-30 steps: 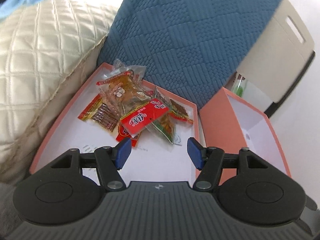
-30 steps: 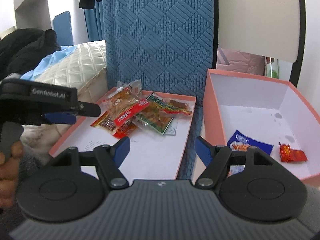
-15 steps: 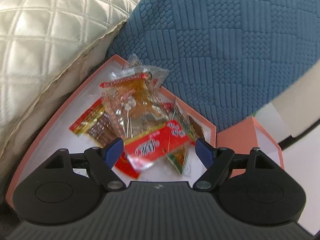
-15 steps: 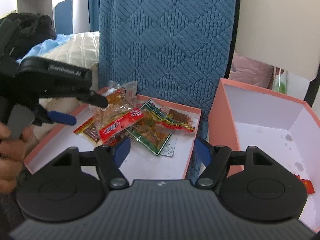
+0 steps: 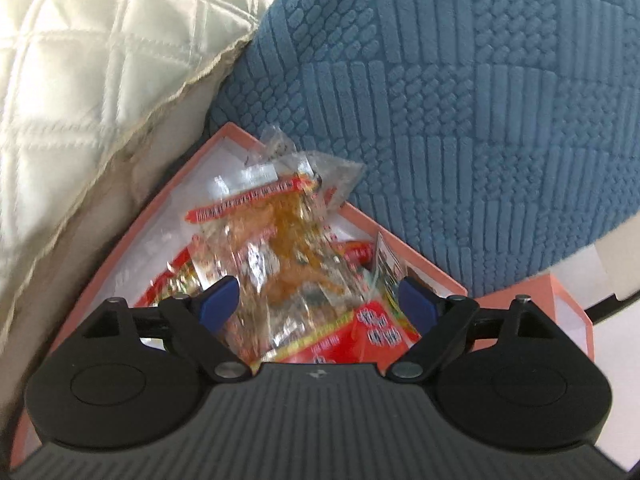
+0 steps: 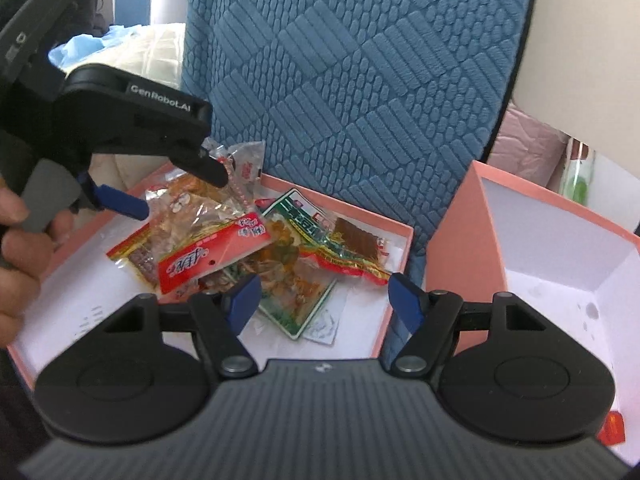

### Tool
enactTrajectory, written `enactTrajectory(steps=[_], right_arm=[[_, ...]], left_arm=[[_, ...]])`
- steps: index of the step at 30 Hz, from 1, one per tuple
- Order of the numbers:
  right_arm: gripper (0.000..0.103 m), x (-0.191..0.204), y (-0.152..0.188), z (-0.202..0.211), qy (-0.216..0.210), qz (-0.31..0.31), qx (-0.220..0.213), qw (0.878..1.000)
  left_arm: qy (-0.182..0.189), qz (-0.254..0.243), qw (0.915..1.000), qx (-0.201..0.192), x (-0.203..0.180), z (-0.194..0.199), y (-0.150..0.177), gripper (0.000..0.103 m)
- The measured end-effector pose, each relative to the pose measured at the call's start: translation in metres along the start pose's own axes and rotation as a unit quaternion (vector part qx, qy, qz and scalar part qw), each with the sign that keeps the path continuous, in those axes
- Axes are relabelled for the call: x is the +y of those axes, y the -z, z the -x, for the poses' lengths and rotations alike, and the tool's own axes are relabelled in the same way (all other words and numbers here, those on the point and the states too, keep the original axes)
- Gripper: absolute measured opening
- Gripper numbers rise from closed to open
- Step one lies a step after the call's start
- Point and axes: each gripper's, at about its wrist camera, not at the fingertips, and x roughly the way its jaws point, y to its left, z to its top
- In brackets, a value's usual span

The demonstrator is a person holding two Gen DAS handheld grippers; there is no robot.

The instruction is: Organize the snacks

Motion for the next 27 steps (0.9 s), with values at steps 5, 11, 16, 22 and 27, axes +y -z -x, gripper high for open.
enactTrajectory(steps=[5, 11, 16, 22, 27], right_arm=[[0.072, 0.001, -0.008, -0.018, 0.004, 0.014, 0.009, 1.0], [0.072, 0.005, -0.018, -0.033, -0.006, 0.028, 0.015, 0.999], [0.072, 0.004, -0.019, -0.055, 0.025, 0.059, 0.049, 0.997], [0.072, 0.003, -0.017, -0.074, 0.037, 0.076, 0.065, 0.994], [0.072, 0.004, -0.017, -0.086, 0.048, 0.101, 0.064, 0.992]], left_arm=[[-0.004, 0.005, 1.0, 0.006, 0.0, -0.014, -0.015, 0.09], [-0.012, 0.023, 0.9995, 0.016, 0.013, -0.021, -0.013, 0.09], [-0.022, 0.025, 0.9993, 0.018, 0.025, -0.017, -0.003, 0.09], [-0.014, 0.023, 0.9994, 0.022, 0.029, -0.019, 0.002, 0.09], [-0.02, 0.011, 0.9996, 0.017, 0.027, -0.019, 0.002, 0.09]])
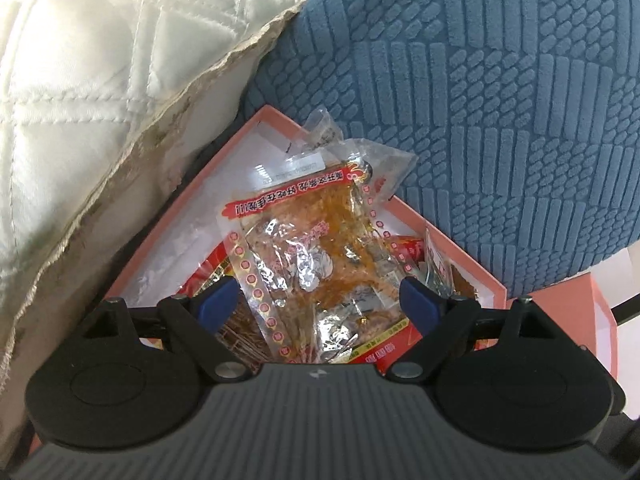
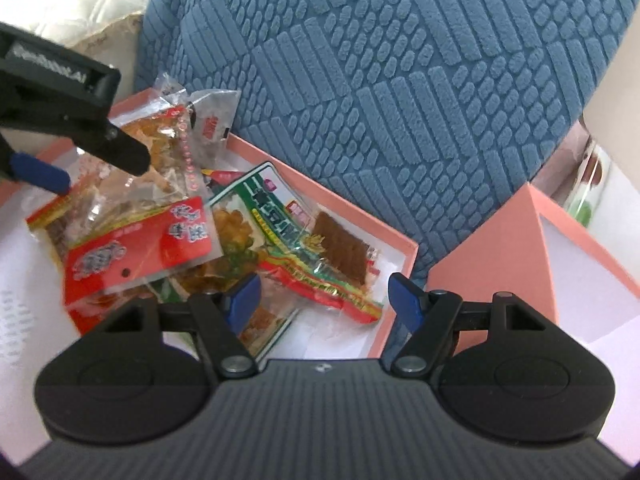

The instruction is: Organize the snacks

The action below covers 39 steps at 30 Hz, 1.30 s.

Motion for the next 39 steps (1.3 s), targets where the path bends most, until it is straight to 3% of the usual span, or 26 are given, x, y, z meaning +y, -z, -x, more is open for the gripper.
enactTrajectory(steps=[6, 12, 16, 19, 21, 25, 33, 39], right_arm=[[0.072, 0.004, -0.005, -0.019, 0.007, 0.014, 0.003, 1.0], [0.069, 0.003, -0.012, -0.033, 0.015, 0.024, -0.003, 1.0], [0.055, 0.004, -0.016, -0.05, 0.02, 0.038, -0.001, 0.999], [0.034, 0.002, -0.019, -0.059, 0.006, 0.027, 0.003, 1.0], [0.013, 0.001, -0.021, -0.063, 0.009, 0.022, 0.007, 1.0], [0.007, -0.009, -0.026, -0.062, 0.01, 0.0, 0.007, 1.0], [0.005, -0.029, -0.037, -0.039, 0.003, -0.048, -0.037, 0.998], [0.005, -0.026, -0.03, -0.016, -0.025, -0.06, -0.048, 0.997]], left_arm=[[-0.015, 0.034, 0.9992, 0.016, 0.017, -0.015, -0.005, 0.09], [0.004, 0.06, 0.9981, 0.012, 0.023, -0.021, -0.011, 0.092], [0.02, 0.065, 0.9977, 0.0, 0.023, -0.019, -0.012, 0.092], [0.03, 0.065, 0.9974, -0.006, 0.023, -0.016, -0.012, 0.092], [0.035, 0.068, 0.997, -0.011, 0.023, -0.016, -0.013, 0.092], [0.048, 0.084, 0.9952, -0.018, 0.029, -0.014, -0.016, 0.092], [0.076, 0.109, 0.991, -0.007, 0.038, -0.014, -0.019, 0.092], [0.061, 0.098, 0.9933, -0.011, 0.031, -0.021, -0.017, 0.092]])
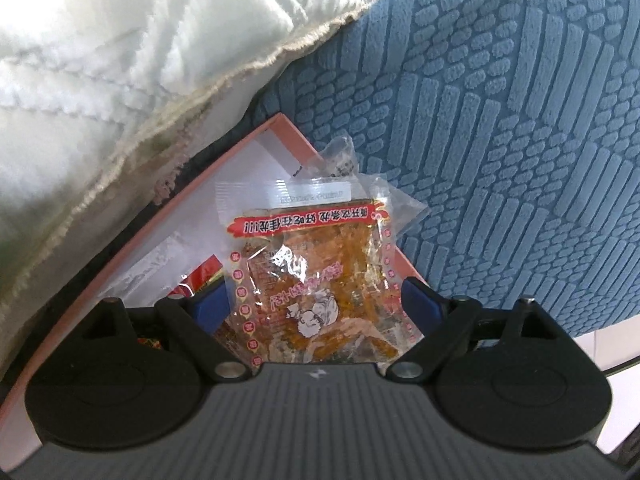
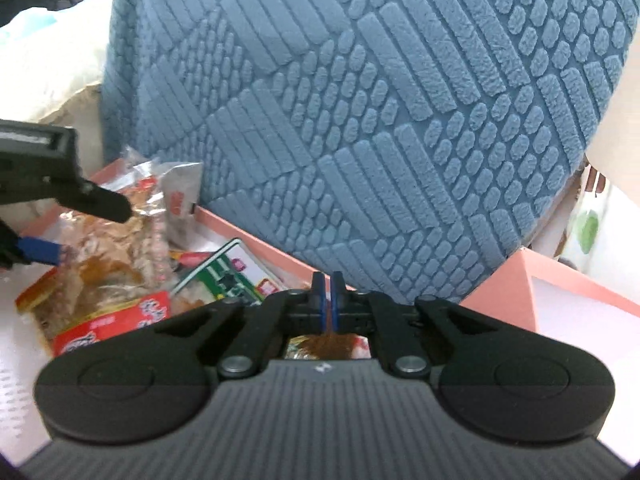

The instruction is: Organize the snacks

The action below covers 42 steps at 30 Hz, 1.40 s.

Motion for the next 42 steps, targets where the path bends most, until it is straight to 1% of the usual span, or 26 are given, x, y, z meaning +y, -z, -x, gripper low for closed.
enactTrajectory(steps=[3, 7, 12, 16, 18, 21, 22, 24, 26, 27, 28, 32, 35, 37, 38, 39, 40, 42], right_arm=[[0.005, 0.007, 0.003, 0.006, -0.018, -0.004, 0.006, 1.0], [0.005, 0.017, 0.011, 0.009, -0.061, -0.005, -0.01, 0.998], [0.005, 0.027, 0.007, 0.012, -0.131, -0.017, -0.021, 0.991], [0.005, 0.04, 0.006, 0.014, -0.173, -0.015, -0.023, 0.985], [0.005, 0.046, 0.007, 0.013, -0.184, -0.015, -0.018, 0.983], [0.005, 0.05, 0.009, 0.012, -0.182, -0.012, -0.003, 0.983], [0.005, 0.049, 0.01, 0.012, -0.181, -0.012, 0.001, 0.983], [0.006, 0.048, 0.01, 0.018, -0.171, -0.007, 0.004, 0.985], [0.007, 0.046, 0.01, 0.021, -0.15, 0.01, 0.005, 0.989], [0.007, 0.041, 0.011, 0.022, -0.137, 0.012, 0.006, 0.99], [0.007, 0.035, 0.012, 0.021, -0.125, 0.007, 0.009, 0.992], [0.009, 0.011, 0.011, 0.019, -0.09, -0.032, 0.02, 0.995], [0.009, 0.0, 0.014, 0.014, -0.06, -0.042, 0.034, 0.997], [0.01, -0.005, 0.015, 0.011, -0.057, -0.045, 0.044, 0.996], [0.028, -0.006, 0.016, 0.01, -0.053, -0.045, 0.049, 0.996], [0.051, -0.007, 0.017, 0.01, -0.047, -0.044, 0.049, 0.997], [0.059, -0.006, 0.019, 0.013, -0.044, -0.041, 0.045, 0.997], [0.059, -0.001, 0.021, 0.017, -0.042, -0.019, 0.044, 0.998]], left_arm=[[-0.006, -0.016, 0.9998, 0.003, -0.008, -0.005, 0.004, 0.092], [-0.007, -0.019, 0.9998, 0.003, -0.007, -0.007, 0.004, 0.092], [-0.003, -0.013, 0.9999, 0.004, -0.005, -0.008, 0.003, 0.092], [-0.004, -0.02, 0.9998, 0.003, -0.008, -0.015, 0.004, 0.092], [-0.007, -0.026, 0.9996, 0.003, -0.009, -0.017, 0.005, 0.092], [-0.023, -0.05, 0.9985, 0.005, -0.02, -0.024, 0.011, 0.09], [-0.031, -0.062, 0.9976, 0.005, -0.024, -0.026, 0.013, 0.088], [-0.043, -0.079, 0.9959, 0.003, -0.029, -0.029, 0.016, 0.086], [-0.054, -0.091, 0.9944, 0.0, -0.034, -0.03, 0.019, 0.079], [-0.057, -0.096, 0.9938, -0.002, -0.034, -0.032, 0.02, 0.077], [-0.061, -0.099, 0.9932, -0.003, -0.036, -0.034, 0.02, 0.072], [-0.054, -0.109, 0.9925, -0.005, -0.045, -0.035, 0.022, 0.056], [-0.038, -0.107, 0.9935, -0.002, -0.043, -0.032, 0.023, 0.051], [-0.032, -0.103, 0.9941, -0.001, -0.04, -0.03, 0.022, 0.049], [-0.029, -0.102, 0.9944, -0.001, -0.038, -0.027, 0.021, 0.048], [-0.025, -0.102, 0.9944, -0.001, -0.036, -0.024, 0.021, 0.048], [-0.022, -0.103, 0.9945, -0.003, -0.035, -0.021, 0.019, 0.047], [-0.018, -0.106, 0.9942, -0.005, -0.034, -0.015, 0.016, 0.046]])
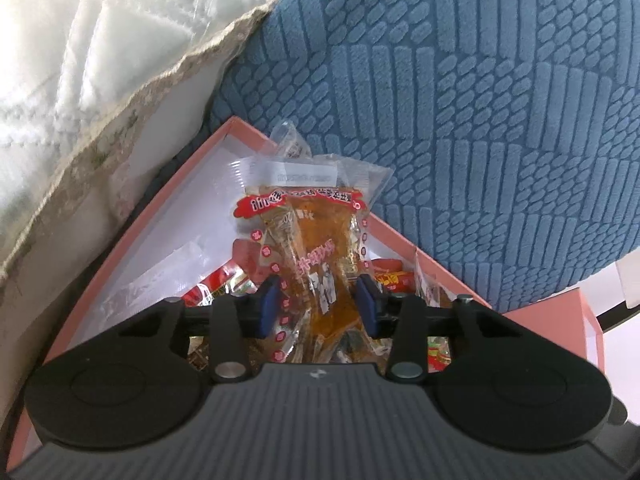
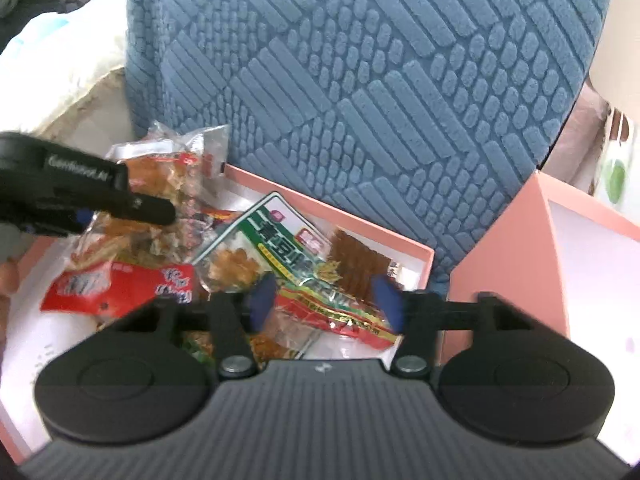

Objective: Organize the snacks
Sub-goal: 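Close the right gripper on the red printed snack packet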

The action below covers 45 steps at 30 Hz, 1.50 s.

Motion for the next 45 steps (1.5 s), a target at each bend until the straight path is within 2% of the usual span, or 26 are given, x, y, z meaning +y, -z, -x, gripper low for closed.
enactTrajectory(steps=[3, 6, 11, 13, 17, 21, 26, 32, 37, 39, 41, 43, 45], right_arm=[[0.059, 0.011, 0.009, 0.002, 0.026, 0.034, 0.003, 0.999], [0.059, 0.027, 0.018, 0.006, 0.069, 0.093, -0.014, 0.993], [0.059, 0.033, 0.026, -0.01, 0.079, 0.118, 0.016, 0.99], [0.059, 0.035, 0.03, -0.018, 0.095, 0.126, 0.024, 0.987], [0.058, 0.04, 0.037, -0.028, 0.125, 0.159, 0.039, 0.978], [0.058, 0.055, 0.046, -0.024, 0.137, 0.217, 0.041, 0.966], [0.058, 0.066, 0.053, -0.012, 0.119, 0.236, 0.029, 0.964], [0.058, 0.056, 0.048, -0.032, 0.162, 0.228, 0.021, 0.96], [0.057, 0.052, 0.042, -0.037, 0.191, 0.229, -0.003, 0.955], [0.057, 0.051, 0.041, -0.037, 0.195, 0.231, -0.015, 0.953], [0.057, 0.051, 0.039, -0.039, 0.196, 0.232, -0.018, 0.953], [0.051, 0.051, 0.036, -0.044, 0.197, 0.23, -0.018, 0.953], [0.04, 0.052, 0.032, -0.045, 0.189, 0.227, -0.02, 0.955]], left_arm=[[0.002, -0.002, 1.0, 0.0, 0.0, 0.001, -0.001, 0.045], [0.006, -0.002, 1.0, -0.001, 0.003, 0.008, -0.002, 0.043], [0.015, 0.0, 0.9999, -0.003, 0.007, 0.015, -0.003, 0.039], [0.014, -0.003, 0.9999, -0.007, 0.007, 0.02, -0.003, 0.037], [0.011, -0.011, 0.9997, -0.016, 0.008, 0.028, -0.004, 0.028], [0.017, -0.001, 0.9998, -0.005, 0.012, 0.024, -0.004, 0.028], [0.019, 0.0, 0.9998, 0.0, 0.01, 0.02, -0.006, 0.028], [0.025, 0.013, 0.9996, 0.009, 0.013, 0.017, -0.007, 0.028], [0.044, 0.032, 0.9984, 0.015, 0.017, 0.016, -0.007, 0.03], [0.054, 0.044, 0.9974, 0.017, 0.019, 0.016, -0.007, 0.036], [0.065, 0.054, 0.9963, 0.017, 0.022, 0.017, -0.007, 0.051], [0.071, 0.059, 0.9956, 0.017, 0.023, 0.016, -0.006, 0.052], [0.07, 0.058, 0.9957, 0.016, 0.022, 0.016, -0.006, 0.052]])
